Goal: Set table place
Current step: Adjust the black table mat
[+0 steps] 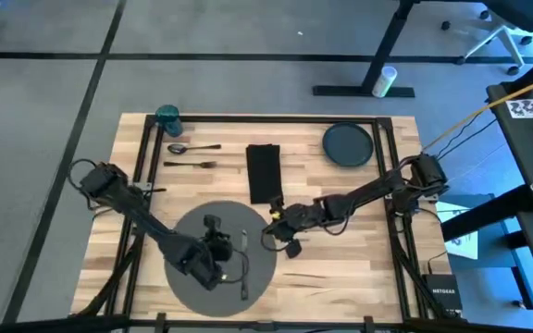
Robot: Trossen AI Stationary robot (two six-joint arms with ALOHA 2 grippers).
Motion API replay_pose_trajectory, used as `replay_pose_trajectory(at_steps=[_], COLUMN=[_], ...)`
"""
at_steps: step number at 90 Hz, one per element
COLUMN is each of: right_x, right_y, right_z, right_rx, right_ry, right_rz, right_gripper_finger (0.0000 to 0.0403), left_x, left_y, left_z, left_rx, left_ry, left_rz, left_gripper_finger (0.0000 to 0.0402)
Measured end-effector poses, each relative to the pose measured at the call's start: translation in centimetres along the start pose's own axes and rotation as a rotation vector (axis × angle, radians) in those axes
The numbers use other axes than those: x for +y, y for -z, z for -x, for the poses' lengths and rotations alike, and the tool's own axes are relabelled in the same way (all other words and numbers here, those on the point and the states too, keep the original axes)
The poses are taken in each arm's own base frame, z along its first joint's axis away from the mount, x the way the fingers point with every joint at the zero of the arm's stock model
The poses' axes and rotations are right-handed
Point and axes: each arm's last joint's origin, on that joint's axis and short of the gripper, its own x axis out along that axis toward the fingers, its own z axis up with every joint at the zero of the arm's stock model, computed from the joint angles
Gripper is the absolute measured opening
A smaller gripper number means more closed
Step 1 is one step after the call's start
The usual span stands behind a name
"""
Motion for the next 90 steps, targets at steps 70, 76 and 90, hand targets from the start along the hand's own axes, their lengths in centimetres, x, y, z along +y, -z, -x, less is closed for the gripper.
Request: replay_pose_trajectory(at_steps=[70, 76, 90], right_x=[4.3, 4.7, 5.2], right_y=[-4.5, -4.6, -4.6], right_z=[-7.7, -7.7, -7.6], right_rx=[0.098, 0.1, 0.116], right_ry=[-0.107, -0.114, -0.125], right_rz=[0.037, 0.03, 0.0], right_gripper_finger=[0.0, 0.0, 0.0], left_x=[-5.9, -6.2, -6.9], left_y=[3.3, 3.4, 3.9], left_z=[1.6, 1.3, 0.4], left_rx=[-0.039, -0.036, -0.022], left_ry=[0.08, 0.074, 0.056], left_rz=[0.344, 0.348, 0.36], left_gripper_finger=[0.0, 0.0, 0.0])
